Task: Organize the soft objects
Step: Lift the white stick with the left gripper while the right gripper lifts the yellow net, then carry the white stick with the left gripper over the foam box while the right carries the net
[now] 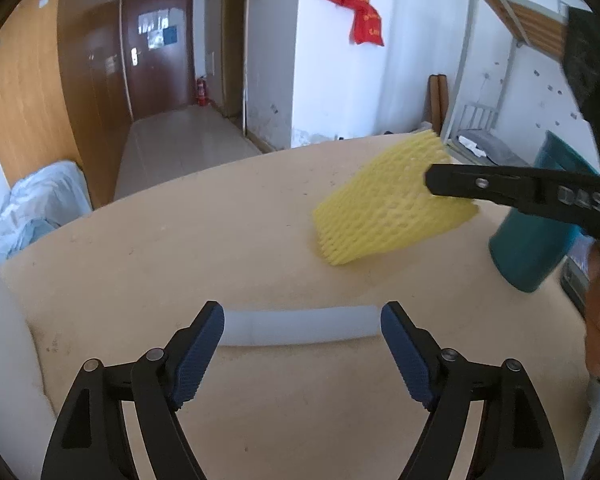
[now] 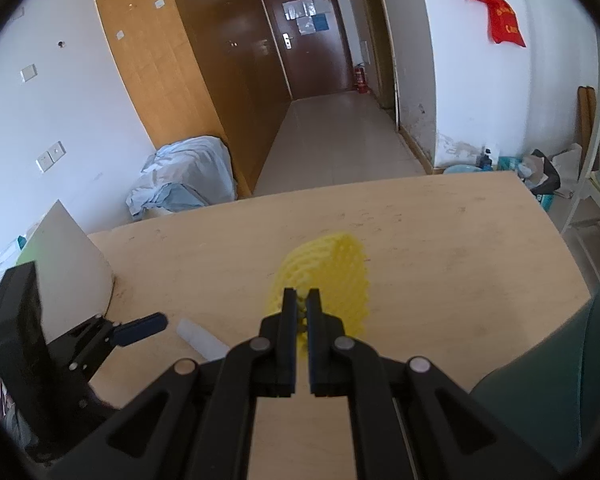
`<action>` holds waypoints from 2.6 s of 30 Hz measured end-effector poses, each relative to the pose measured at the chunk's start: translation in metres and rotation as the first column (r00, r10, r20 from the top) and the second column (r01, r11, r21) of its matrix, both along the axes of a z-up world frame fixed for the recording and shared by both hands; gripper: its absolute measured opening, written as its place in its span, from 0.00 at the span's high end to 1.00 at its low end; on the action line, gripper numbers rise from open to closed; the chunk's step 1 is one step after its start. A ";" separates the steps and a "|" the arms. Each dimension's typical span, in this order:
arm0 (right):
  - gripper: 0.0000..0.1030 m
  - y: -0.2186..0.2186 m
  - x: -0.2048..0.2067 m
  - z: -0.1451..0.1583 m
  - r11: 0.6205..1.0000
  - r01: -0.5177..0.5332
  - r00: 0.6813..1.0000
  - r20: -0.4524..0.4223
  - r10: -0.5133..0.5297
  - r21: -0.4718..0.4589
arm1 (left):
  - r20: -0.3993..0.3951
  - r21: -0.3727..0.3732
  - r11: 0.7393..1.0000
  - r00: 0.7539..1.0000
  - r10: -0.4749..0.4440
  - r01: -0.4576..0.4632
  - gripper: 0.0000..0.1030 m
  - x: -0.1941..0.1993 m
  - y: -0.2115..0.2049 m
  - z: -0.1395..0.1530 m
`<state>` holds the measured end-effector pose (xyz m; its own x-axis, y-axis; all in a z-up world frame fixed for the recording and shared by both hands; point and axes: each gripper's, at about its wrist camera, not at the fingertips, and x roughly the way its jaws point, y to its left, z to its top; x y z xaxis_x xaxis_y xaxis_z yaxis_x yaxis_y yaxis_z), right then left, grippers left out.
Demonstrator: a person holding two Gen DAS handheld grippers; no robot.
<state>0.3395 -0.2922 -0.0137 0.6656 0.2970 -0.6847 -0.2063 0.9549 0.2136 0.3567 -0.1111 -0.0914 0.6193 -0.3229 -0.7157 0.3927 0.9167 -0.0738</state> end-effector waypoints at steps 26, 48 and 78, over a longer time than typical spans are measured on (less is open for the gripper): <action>0.94 -0.001 0.000 0.000 1.000 -0.025 1.000 -0.001 0.025 0.012 | -0.058 0.045 0.997 0.996 0.072 -0.070 0.35 0.019 -0.015 -0.022; 0.94 -0.001 -0.004 0.001 0.998 -0.048 0.999 0.007 0.048 0.028 | -0.005 -0.042 0.999 1.000 0.007 -0.008 0.86 -0.017 -0.001 0.005; 0.94 0.053 -0.113 0.075 0.971 -0.233 0.955 0.203 0.217 0.056 | 0.136 -0.154 0.974 0.973 0.189 -0.167 0.86 -0.137 0.071 0.095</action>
<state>0.2266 -0.2387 0.0609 0.6929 0.5019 -0.5176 -0.4587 0.8608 0.2206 0.2195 -0.0405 0.0034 0.7718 -0.2889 -0.5665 0.2406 0.9573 -0.1604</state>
